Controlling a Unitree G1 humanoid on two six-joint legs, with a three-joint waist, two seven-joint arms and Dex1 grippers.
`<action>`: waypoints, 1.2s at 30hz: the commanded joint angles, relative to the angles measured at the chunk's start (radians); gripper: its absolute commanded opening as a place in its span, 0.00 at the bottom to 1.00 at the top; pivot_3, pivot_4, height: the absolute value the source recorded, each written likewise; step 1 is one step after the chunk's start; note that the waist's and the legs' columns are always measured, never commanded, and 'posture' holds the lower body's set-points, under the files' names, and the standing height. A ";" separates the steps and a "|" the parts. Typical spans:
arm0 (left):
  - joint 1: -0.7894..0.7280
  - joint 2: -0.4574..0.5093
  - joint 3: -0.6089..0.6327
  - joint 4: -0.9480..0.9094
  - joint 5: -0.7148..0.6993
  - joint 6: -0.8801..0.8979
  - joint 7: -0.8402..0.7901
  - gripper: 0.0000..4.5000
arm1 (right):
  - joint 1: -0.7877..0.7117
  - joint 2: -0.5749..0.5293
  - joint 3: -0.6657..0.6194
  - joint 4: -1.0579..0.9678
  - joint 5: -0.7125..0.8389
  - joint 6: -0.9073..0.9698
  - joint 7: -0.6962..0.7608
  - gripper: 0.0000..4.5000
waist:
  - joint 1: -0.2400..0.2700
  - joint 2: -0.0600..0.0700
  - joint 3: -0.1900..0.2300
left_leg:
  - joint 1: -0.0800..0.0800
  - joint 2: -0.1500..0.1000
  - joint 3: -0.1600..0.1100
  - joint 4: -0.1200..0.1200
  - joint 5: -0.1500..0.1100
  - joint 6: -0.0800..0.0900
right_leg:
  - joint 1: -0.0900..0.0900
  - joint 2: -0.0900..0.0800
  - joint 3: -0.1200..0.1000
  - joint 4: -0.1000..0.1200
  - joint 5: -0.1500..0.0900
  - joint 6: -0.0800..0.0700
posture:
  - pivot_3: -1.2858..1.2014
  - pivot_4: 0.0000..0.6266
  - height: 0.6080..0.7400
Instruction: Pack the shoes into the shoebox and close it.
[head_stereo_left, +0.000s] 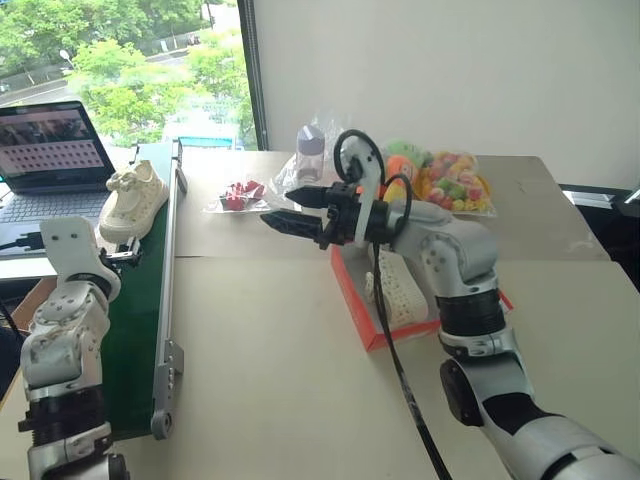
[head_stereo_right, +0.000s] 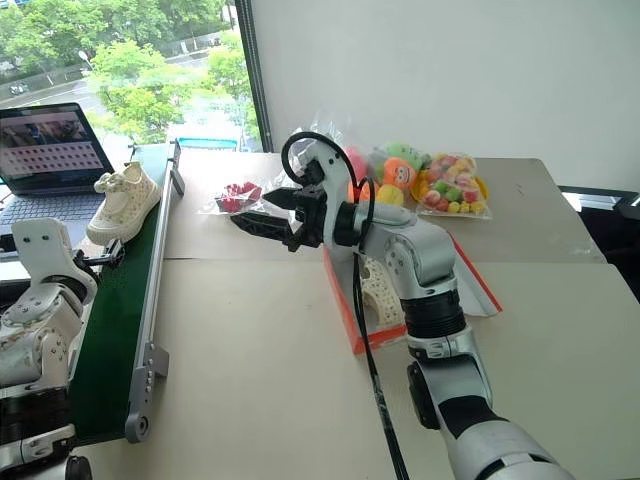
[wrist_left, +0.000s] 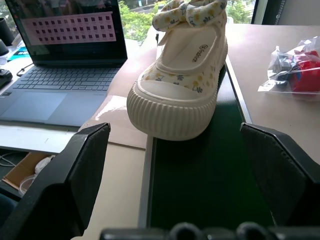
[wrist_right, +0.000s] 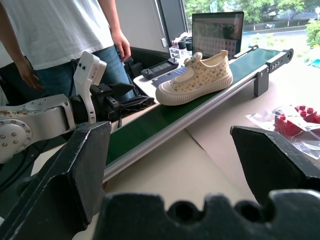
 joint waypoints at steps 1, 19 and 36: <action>-0.049 0.026 -0.006 0.081 0.022 -0.084 -0.041 0.99 | -0.002 -0.013 -0.015 -0.068 0.027 0.007 -0.021 1.00 | 0.000 0.000 0.000 | -0.001 0.000 0.000 0.000 0.000 0.000 | -0.001 -0.001 0.000 0.000 0.000 0.000 | 0.52 0.24 1.00; -0.078 0.020 -0.031 0.239 0.012 -0.187 -0.169 0.60 | 0.027 -0.070 -0.005 -0.133 0.057 0.034 -0.051 1.00 | 0.001 0.000 0.000 | -0.004 0.000 0.000 0.000 0.002 -0.001 | -0.004 -0.007 -0.003 0.001 0.001 -0.001 | 0.52 0.24 1.00; -0.084 -0.012 -0.031 0.224 -0.004 -0.148 -0.133 0.01 | 0.013 -0.076 0.014 -0.116 0.048 0.022 -0.062 1.00 | 0.001 0.000 0.000 | -0.004 0.000 0.000 0.000 0.003 0.001 | -0.003 -0.003 -0.004 0.001 0.002 0.000 | 0.52 0.24 1.00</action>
